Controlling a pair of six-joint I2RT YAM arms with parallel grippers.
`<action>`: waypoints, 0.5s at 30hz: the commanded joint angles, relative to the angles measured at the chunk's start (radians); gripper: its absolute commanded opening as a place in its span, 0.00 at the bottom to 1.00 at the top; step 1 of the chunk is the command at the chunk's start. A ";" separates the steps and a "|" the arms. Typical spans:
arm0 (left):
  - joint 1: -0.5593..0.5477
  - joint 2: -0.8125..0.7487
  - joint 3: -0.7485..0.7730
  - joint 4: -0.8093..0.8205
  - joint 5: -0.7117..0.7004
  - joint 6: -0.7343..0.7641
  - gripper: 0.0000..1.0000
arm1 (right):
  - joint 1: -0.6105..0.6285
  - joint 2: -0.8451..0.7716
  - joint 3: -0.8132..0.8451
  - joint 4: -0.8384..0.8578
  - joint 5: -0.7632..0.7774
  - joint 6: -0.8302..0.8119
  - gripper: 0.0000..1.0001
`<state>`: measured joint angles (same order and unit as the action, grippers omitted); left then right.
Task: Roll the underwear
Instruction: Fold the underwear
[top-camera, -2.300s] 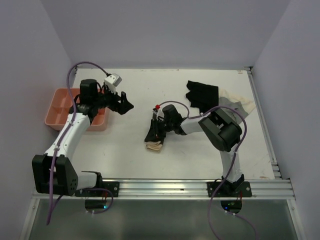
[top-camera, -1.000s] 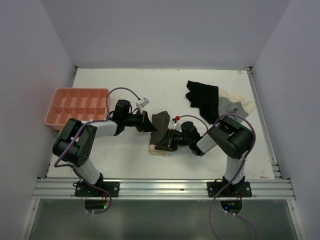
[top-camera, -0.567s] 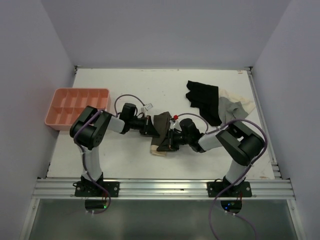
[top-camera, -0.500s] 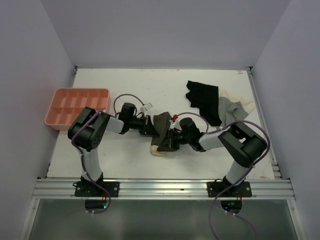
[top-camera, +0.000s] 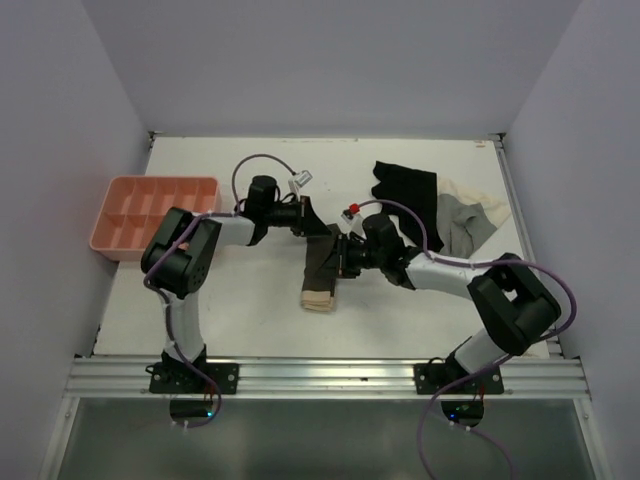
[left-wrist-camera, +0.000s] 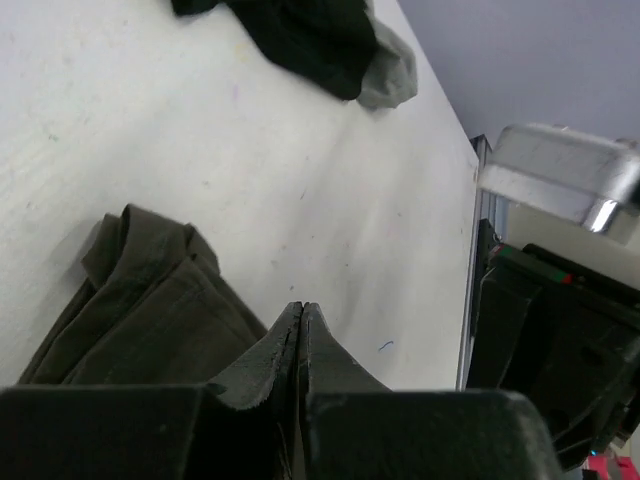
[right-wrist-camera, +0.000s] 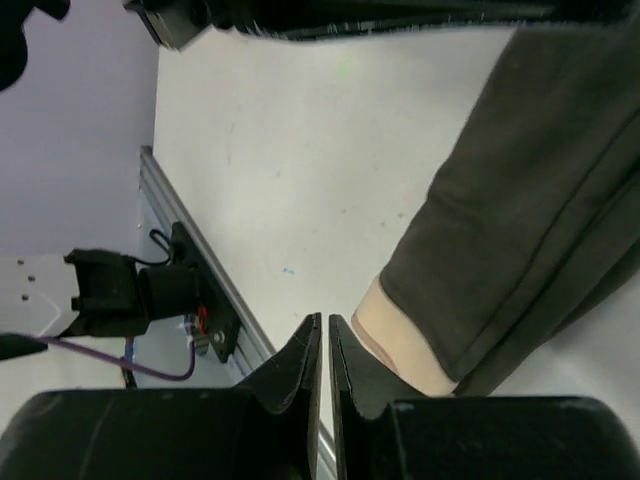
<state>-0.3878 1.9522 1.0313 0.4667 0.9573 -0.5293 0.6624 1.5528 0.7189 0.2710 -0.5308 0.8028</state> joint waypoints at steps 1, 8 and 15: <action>-0.011 0.088 0.053 0.076 -0.011 -0.063 0.04 | -0.026 0.070 0.019 0.034 0.042 0.002 0.10; -0.026 0.212 0.110 0.035 -0.093 -0.061 0.00 | -0.032 0.302 -0.035 0.246 0.015 0.070 0.05; -0.013 0.240 0.089 0.036 -0.114 -0.083 0.00 | -0.032 0.428 -0.093 0.381 -0.034 0.116 0.00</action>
<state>-0.4126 2.1826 1.1088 0.4774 0.8886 -0.6094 0.6243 1.9247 0.6788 0.6529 -0.6006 0.9260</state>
